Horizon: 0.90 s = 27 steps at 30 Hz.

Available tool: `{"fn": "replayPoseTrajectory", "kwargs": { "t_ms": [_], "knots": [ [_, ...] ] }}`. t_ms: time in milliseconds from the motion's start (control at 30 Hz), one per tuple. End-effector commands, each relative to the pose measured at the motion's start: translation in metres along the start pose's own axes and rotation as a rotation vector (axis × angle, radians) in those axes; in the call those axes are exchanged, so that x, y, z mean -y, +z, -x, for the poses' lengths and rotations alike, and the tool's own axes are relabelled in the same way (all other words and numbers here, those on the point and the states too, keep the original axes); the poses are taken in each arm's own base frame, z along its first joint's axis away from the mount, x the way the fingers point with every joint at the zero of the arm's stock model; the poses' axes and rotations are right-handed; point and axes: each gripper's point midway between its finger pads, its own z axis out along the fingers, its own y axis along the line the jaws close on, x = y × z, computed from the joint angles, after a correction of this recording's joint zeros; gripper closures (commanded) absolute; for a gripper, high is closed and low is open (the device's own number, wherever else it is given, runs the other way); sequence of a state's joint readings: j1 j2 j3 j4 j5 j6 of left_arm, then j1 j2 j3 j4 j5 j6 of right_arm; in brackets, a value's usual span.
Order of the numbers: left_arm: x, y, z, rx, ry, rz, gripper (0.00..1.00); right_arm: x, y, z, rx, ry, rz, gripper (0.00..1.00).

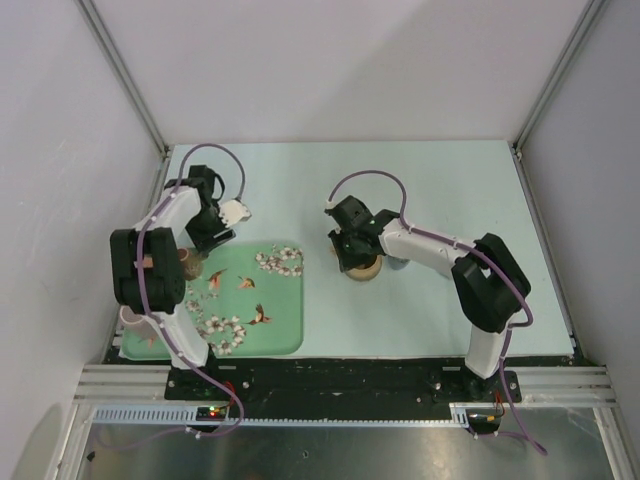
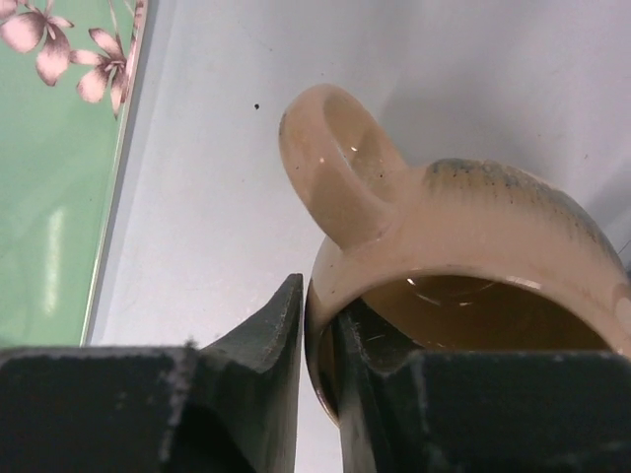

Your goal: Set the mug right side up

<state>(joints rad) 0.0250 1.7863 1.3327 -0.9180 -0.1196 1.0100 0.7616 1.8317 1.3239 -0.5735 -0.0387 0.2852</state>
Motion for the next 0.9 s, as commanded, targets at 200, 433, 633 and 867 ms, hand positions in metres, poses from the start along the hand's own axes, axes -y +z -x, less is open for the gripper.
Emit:
{"fn": "replayPoseTrajectory", "kwargs": {
  "t_ms": [200, 433, 633, 867],
  "knots": [
    [0.012, 0.027, -0.008, -0.090, 0.050, -0.051, 0.45, 0.002, -0.012, 0.012, 0.052, -0.019, -0.002, 0.52],
    [0.040, 0.033, -0.018, -0.090, 0.032, -0.115, 0.55, 0.001, -0.023, 0.019, 0.085, -0.024, 0.003, 0.37],
    [0.052, 0.042, -0.026, -0.126, 0.026, -0.149, 0.78, 0.001, -0.030, 0.020, 0.095, -0.023, 0.007, 0.28],
    [0.032, 0.022, -0.017, -0.084, -0.005, -0.071, 1.00, 0.003, -0.048, 0.026, 0.131, -0.029, 0.000, 0.27]
  ]
}}
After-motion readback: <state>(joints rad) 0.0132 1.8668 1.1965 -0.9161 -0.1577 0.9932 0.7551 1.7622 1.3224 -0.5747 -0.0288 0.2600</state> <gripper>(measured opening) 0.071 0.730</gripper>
